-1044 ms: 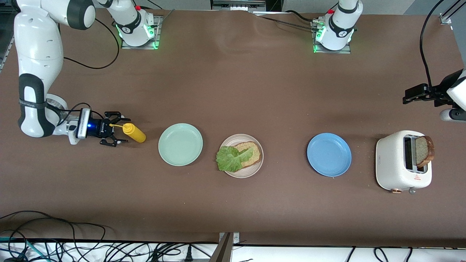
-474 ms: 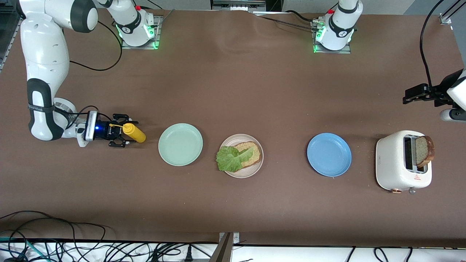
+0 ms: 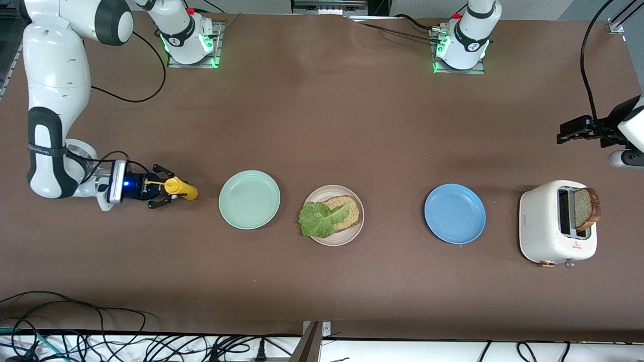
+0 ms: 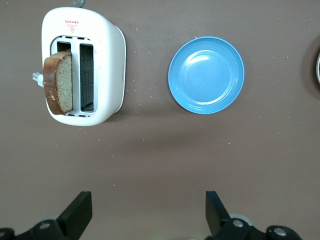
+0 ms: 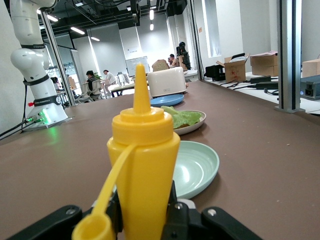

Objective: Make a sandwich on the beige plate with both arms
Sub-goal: 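Lift the mustard bottle and carry it over the lettuce on the plate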

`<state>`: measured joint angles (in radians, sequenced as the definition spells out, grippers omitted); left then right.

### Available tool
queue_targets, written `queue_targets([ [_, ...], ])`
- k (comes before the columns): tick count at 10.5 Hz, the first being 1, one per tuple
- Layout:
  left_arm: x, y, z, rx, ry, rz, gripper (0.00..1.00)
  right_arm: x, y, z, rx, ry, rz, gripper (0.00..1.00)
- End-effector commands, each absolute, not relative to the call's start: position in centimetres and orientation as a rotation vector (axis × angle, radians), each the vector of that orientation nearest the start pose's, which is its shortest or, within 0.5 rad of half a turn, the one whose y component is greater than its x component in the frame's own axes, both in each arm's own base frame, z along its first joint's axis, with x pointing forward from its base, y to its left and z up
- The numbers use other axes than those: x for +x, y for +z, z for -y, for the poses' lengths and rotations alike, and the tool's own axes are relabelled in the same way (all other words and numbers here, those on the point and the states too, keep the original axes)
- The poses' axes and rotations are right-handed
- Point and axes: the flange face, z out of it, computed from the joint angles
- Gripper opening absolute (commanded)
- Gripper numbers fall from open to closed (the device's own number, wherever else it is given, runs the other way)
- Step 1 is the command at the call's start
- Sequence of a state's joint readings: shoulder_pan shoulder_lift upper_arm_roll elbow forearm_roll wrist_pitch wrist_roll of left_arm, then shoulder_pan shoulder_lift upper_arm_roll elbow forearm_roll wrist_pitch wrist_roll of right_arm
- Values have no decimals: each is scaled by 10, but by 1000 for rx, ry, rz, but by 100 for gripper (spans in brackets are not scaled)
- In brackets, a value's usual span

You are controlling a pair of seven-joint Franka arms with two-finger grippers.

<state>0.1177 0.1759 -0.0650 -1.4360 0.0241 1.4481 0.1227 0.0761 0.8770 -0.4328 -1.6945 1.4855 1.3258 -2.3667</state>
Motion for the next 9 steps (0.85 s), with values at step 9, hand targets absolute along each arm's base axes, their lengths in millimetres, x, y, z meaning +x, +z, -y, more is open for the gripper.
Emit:
queue_targets([
  [9,595,582,-39,-3107,245,-136,100,722,281,-51,-1995,-257,1214,0],
])
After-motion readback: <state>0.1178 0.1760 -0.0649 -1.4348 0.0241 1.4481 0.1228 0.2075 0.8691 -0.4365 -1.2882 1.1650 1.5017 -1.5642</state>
